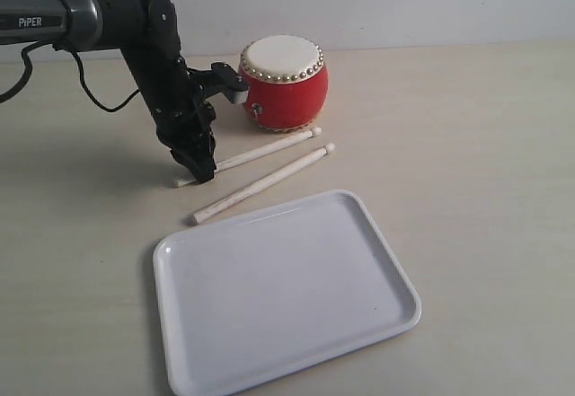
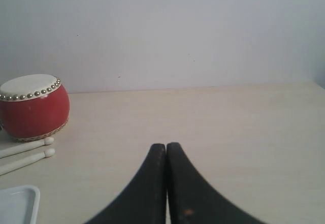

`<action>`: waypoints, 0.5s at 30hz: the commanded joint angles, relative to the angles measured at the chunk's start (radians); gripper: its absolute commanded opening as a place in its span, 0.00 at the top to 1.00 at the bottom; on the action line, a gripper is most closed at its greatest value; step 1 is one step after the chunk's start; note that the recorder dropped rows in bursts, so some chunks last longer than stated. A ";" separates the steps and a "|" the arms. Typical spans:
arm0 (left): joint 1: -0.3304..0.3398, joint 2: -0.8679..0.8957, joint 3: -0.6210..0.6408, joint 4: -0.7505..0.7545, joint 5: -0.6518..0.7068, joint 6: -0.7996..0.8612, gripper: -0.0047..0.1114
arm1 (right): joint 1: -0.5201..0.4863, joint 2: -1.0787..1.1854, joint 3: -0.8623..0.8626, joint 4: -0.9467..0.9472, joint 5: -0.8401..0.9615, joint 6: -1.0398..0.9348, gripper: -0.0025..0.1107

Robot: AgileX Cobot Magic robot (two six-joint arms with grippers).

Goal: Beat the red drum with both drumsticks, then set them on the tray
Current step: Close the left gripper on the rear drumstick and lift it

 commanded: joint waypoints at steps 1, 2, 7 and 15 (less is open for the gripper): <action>-0.003 -0.015 0.003 -0.103 0.061 0.103 0.96 | -0.002 -0.006 0.004 -0.007 -0.005 -0.001 0.98; -0.003 -0.022 0.003 -0.103 0.064 0.105 0.96 | -0.002 -0.006 0.004 -0.007 -0.005 -0.001 0.98; -0.003 -0.101 0.003 -0.103 0.084 0.082 0.96 | -0.002 -0.006 0.004 -0.007 -0.005 -0.001 0.98; -0.003 -0.381 0.145 -0.177 0.092 0.018 0.96 | -0.002 -0.006 0.004 -0.007 -0.005 -0.001 0.98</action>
